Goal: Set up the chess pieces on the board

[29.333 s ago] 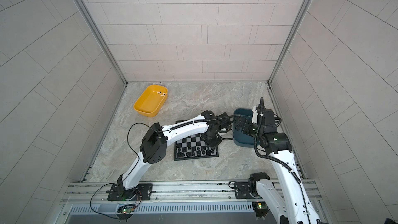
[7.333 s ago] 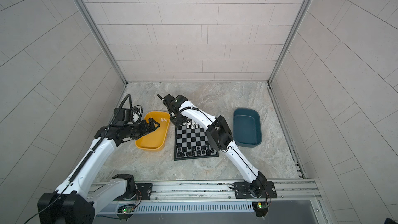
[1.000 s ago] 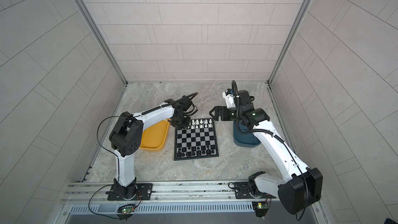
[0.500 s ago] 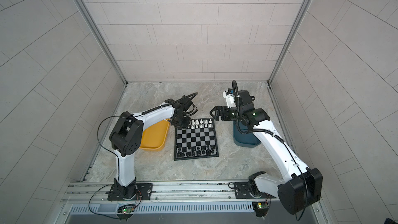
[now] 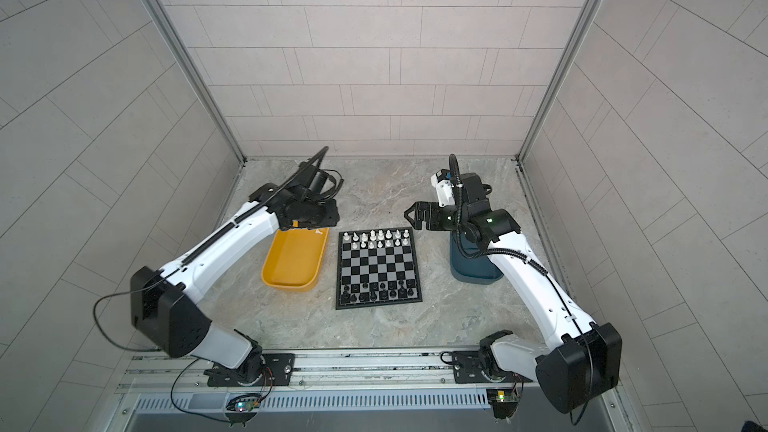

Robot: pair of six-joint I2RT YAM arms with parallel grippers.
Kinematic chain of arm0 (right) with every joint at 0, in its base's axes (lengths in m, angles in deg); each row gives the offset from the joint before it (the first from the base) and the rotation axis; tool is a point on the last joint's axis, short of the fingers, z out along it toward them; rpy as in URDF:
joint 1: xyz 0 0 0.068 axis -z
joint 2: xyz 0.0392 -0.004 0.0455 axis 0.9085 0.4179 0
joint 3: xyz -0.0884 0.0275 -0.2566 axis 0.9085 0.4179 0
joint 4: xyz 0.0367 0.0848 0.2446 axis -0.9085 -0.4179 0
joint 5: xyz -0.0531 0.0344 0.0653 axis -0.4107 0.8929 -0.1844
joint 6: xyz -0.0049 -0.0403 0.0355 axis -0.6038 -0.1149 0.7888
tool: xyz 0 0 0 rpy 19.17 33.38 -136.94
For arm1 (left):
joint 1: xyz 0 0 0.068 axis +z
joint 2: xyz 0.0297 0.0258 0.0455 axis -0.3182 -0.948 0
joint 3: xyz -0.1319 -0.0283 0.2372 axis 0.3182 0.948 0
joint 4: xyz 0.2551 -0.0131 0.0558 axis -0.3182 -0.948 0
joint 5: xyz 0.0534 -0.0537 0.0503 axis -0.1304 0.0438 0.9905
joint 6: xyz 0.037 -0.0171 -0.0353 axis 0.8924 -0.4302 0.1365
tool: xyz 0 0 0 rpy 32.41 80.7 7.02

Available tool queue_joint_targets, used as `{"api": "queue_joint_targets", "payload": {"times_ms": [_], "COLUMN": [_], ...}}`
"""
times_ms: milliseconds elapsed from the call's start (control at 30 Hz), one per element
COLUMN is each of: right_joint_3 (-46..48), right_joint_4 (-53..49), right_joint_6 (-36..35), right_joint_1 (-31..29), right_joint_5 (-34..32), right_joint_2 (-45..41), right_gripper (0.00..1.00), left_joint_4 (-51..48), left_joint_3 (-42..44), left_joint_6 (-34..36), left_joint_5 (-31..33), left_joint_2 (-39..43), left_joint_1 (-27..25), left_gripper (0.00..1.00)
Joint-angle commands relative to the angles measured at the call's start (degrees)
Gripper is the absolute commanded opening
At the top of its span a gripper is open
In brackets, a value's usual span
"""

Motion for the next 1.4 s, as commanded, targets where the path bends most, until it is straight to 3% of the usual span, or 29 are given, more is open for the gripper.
{"api": "queue_joint_targets", "payload": {"times_ms": [0, 133, 433, 700, 1233, 1367], "right_joint_3": [-0.4, -1.5, -2.3, -1.7, -0.9, -0.7], "right_joint_4": [2.4, 3.7, 4.5, 4.3, 4.3, 4.3], "right_joint_6": [1.3, 1.7, 1.8, 1.1, 1.3, 1.4], "right_joint_1": [-1.1, -3.6, -4.7, -4.5, -3.5, -3.2], "right_joint_5": [-0.2, 0.0, 1.8, 2.0, 2.4, 2.5], "right_joint_2": [1.3, 3.0, 4.6, 4.7, 4.2, 4.0], "right_gripper": [0.98, 0.96, 0.94, 0.94, 0.90, 0.90], "left_joint_4": [3.6, 4.8, 5.5, 5.0, 6.6, 7.2], "left_joint_3": [5.7, 3.9, -1.6, -4.0, -3.6, -3.2], "left_joint_6": [-8.8, -14.0, -20.2, -21.4, -22.4, -22.9], "left_joint_5": [-7.5, -11.3, -3.7, 0.2, 1.1, -1.5], "left_joint_2": [-2.4, -9.1, -21.7, -26.7, -32.0, -32.4], "left_joint_1": [7.5, 12.4, 12.8, 12.7, 12.5, 12.5], "left_gripper": [0.34, 0.30, 0.30, 0.34, 0.33, 0.36]}}
